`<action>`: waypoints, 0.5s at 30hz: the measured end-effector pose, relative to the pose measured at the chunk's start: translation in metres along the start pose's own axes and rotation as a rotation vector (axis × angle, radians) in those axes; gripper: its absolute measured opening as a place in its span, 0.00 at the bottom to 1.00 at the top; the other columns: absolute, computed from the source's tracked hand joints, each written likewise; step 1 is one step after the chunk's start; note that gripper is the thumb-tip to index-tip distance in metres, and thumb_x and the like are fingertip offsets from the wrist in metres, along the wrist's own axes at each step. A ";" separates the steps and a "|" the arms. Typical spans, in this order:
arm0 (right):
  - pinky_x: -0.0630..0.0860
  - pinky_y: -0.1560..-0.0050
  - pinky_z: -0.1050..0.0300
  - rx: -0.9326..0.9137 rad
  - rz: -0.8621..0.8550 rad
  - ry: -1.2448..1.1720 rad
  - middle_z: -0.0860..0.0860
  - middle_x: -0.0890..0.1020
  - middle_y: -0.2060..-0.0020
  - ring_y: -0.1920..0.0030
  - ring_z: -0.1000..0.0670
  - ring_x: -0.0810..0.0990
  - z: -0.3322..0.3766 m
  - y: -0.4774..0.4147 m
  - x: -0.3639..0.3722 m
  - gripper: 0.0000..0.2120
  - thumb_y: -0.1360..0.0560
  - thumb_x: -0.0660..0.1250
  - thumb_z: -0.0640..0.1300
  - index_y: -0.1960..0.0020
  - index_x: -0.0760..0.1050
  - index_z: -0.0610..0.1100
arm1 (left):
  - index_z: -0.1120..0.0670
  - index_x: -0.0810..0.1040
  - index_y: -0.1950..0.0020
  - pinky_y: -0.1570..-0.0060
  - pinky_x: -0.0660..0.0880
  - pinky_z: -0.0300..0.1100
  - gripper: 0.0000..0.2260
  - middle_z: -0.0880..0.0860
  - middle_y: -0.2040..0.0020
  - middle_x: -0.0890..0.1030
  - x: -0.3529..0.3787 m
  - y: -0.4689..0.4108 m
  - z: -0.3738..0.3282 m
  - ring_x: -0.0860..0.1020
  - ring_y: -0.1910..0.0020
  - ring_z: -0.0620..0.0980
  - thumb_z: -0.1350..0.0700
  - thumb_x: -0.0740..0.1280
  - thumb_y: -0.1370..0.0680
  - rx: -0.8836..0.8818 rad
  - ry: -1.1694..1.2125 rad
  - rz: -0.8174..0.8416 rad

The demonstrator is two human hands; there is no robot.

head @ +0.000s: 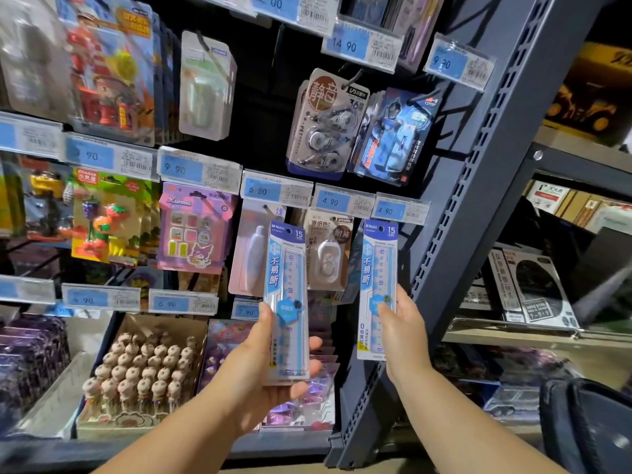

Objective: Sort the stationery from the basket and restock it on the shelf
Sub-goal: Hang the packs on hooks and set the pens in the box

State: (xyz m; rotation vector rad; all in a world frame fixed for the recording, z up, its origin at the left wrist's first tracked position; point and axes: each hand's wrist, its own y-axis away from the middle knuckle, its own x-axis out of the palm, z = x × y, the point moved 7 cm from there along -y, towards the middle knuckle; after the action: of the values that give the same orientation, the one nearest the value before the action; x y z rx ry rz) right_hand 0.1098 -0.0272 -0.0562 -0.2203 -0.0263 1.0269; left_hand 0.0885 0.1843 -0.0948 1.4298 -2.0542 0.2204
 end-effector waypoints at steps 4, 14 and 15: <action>0.76 0.39 0.44 -0.009 -0.040 0.042 0.52 0.78 0.38 0.41 0.50 0.78 -0.007 -0.010 -0.005 0.21 0.18 0.59 0.39 0.29 0.68 0.55 | 0.50 0.73 0.35 0.74 0.75 0.42 0.26 0.59 0.50 0.85 -0.001 -0.001 -0.001 0.83 0.61 0.57 0.35 0.53 0.22 0.002 -0.005 -0.002; 0.78 0.44 0.51 -0.010 -0.070 0.088 0.53 0.77 0.40 0.43 0.51 0.78 -0.008 -0.031 0.001 0.21 0.18 0.58 0.40 0.28 0.68 0.55 | 0.50 0.73 0.35 0.72 0.76 0.43 0.26 0.59 0.49 0.85 0.000 -0.002 0.001 0.82 0.57 0.57 0.35 0.52 0.22 -0.022 -0.017 0.018; 0.78 0.45 0.51 -0.008 -0.079 0.096 0.53 0.77 0.41 0.44 0.51 0.78 -0.008 -0.033 0.001 0.21 0.18 0.58 0.40 0.28 0.67 0.54 | 0.50 0.73 0.35 0.73 0.76 0.43 0.26 0.59 0.49 0.85 0.000 -0.001 0.001 0.82 0.57 0.57 0.35 0.52 0.22 -0.020 -0.019 0.019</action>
State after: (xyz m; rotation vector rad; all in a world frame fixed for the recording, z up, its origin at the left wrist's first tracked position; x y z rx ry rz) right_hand 0.1394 -0.0440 -0.0581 -0.2732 0.0479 0.9362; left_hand 0.0895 0.1836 -0.0956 1.4059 -2.0808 0.1942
